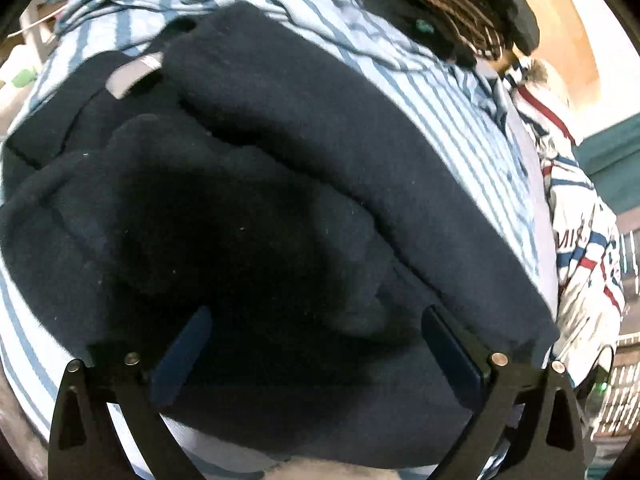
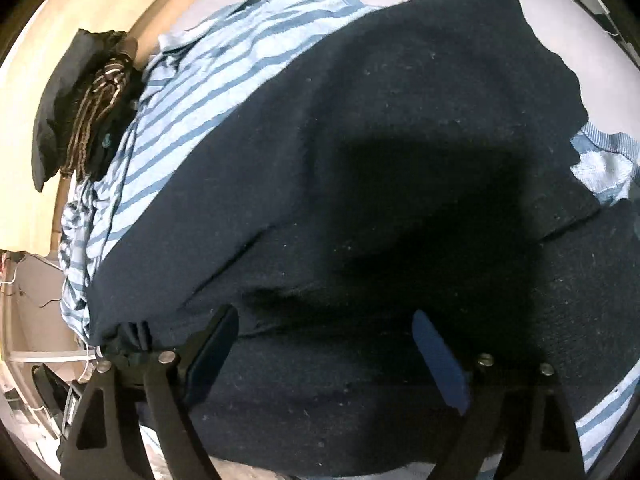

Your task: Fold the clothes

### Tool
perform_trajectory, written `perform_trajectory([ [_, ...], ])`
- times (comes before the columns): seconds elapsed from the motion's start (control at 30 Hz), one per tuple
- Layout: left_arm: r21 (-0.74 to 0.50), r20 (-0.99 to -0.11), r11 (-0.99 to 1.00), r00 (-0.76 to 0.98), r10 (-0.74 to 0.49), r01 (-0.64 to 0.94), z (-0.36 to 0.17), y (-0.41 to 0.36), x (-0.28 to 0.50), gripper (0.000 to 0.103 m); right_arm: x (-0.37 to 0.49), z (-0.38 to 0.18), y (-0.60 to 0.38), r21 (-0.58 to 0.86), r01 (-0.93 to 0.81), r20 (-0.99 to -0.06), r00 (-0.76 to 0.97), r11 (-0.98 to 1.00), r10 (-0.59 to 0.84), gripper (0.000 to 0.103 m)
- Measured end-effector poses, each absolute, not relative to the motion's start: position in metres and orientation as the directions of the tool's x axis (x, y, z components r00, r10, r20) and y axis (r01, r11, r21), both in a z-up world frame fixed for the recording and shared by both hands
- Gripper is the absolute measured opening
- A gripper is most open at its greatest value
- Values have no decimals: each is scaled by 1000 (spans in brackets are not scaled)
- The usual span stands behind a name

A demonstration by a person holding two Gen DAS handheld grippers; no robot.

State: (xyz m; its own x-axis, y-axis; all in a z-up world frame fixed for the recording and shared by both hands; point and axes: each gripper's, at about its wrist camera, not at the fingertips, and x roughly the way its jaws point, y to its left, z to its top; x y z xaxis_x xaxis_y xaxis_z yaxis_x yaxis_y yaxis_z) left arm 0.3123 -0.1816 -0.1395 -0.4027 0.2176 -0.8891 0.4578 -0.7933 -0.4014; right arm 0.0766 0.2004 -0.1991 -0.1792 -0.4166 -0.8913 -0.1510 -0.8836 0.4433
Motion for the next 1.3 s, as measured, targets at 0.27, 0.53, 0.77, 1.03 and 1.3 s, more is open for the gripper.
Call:
perform_trajectory([
  [0.27, -312, -889, -776, -456, 36, 547, -103, -205, 346, 102, 71, -137, 210, 222, -118, -920, -354, -968, -168, 85],
  [0.53, -187, -965, -762, -260, 25, 620, -157, -209, 326, 103, 76, -201, 195, 131, -60, -984, -131, -990, -122, 96],
  [0.77, -199, -953, -760, -302, 4, 618, -155, -207, 330, 103, 73, -209, 190, 96, -24, -983, -159, -995, -91, 103],
  [1.03, -256, -921, -766, -390, 8, 589, -150, -207, 343, 103, 73, -208, 194, 77, -29, -973, -221, -997, -69, 103],
  [1.3, -235, -931, -770, -365, 3, 593, -152, -205, 347, 103, 69, -204, 202, 76, -34, -967, -248, -997, -65, 103],
])
